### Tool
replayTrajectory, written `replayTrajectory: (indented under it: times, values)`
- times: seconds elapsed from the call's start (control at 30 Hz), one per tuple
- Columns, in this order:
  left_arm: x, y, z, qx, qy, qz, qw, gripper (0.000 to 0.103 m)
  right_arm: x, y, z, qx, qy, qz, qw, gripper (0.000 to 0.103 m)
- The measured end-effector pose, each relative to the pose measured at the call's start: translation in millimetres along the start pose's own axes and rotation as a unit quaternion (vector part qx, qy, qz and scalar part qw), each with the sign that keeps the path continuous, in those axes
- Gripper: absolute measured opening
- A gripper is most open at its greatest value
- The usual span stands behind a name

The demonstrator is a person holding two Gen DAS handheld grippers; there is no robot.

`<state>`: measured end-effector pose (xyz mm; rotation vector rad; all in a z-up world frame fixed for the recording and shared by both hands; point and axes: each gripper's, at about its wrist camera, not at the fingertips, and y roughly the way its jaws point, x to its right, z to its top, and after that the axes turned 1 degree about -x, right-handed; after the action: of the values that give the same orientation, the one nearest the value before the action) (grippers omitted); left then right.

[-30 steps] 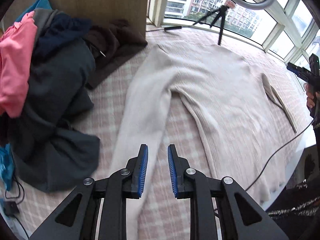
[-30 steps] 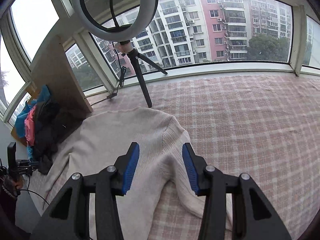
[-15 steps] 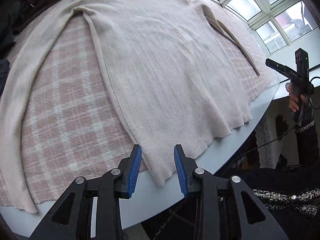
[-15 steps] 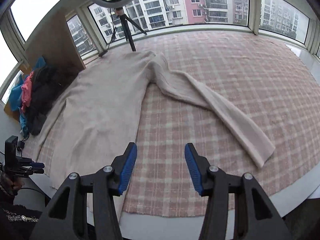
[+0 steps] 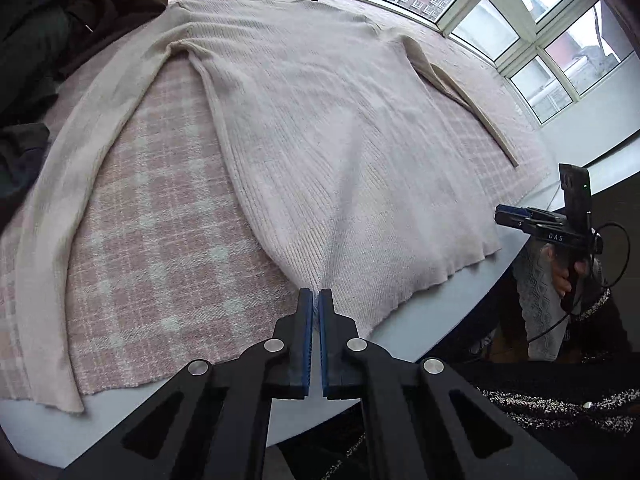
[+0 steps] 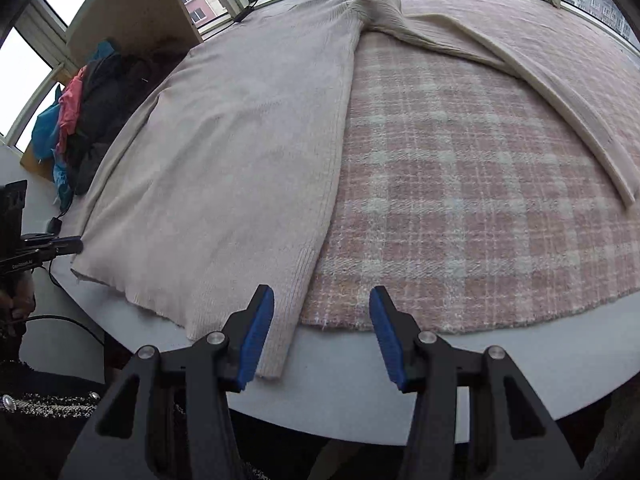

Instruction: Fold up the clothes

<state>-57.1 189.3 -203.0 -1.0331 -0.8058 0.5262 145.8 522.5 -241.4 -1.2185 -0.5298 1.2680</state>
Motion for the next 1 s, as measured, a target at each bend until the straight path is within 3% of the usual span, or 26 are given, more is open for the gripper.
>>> replayTrajectory:
  times: [0.2,0.27,0.3,0.37,0.5,0.6,0.73,0.83,0.9,0.93,1.0]
  values:
    - [-1.1,10.0,4.1,-0.003,0.005,-0.002,1.0000,0.002,-18.0,8.7,-3.0,0.008,-0.029,0.003,1.000,0.050]
    - [2.1,9.8,5.8,-0.002,0.009,-0.003,0.9999,0.002,-25.1,11.2,-4.1,0.006,-0.050,0.008,0.999,0.034]
    - [3.6,9.4,6.4,-0.001,0.012,-0.003,0.9999,0.002,-28.9,13.1,-4.5,0.005,-0.061,0.008,0.998,0.007]
    - [3.9,-2.8,8.0,0.007,0.016,-0.001,0.9998,0.002,-31.5,10.1,-1.7,0.005,-0.068,0.009,0.998,0.004]
    - [10.7,-36.6,8.5,0.033,0.025,0.007,0.9991,0.002,-31.8,-41.4,14.6,0.048,-0.078,0.011,0.996,0.004]
    - [15.0,-27.0,-0.4,0.018,0.036,0.003,0.9992,0.002,-34.7,-71.7,22.7,0.072,-0.089,0.000,0.993,0.004]
    - [0.1,16.2,-10.5,-0.025,0.011,0.005,0.9996,0.002,-32.0,-37.5,12.3,0.004,-0.094,-0.027,0.995,0.004]
    - [-11.5,18.7,-11.3,-0.033,-0.008,-0.003,0.9994,0.003,-32.9,-6.7,6.0,-0.060,-0.114,-0.071,0.989,0.005]
    - [-19.4,3.5,-11.0,-0.016,-0.014,0.009,0.9997,0.003,-35.3,-12.5,12.6,-0.060,-0.128,-0.083,0.986,0.008]
    - [-26.9,-6.6,-11.6,-0.004,-0.021,0.018,0.9996,0.004,-36.8,-17.5,17.0,-0.055,-0.134,-0.086,0.986,0.016]
    - [-48.4,-27.3,-14.3,0.022,-0.039,0.047,0.9979,0.015,-41.5,-39.5,34.6,-0.015,-0.139,-0.070,0.988,0.027]
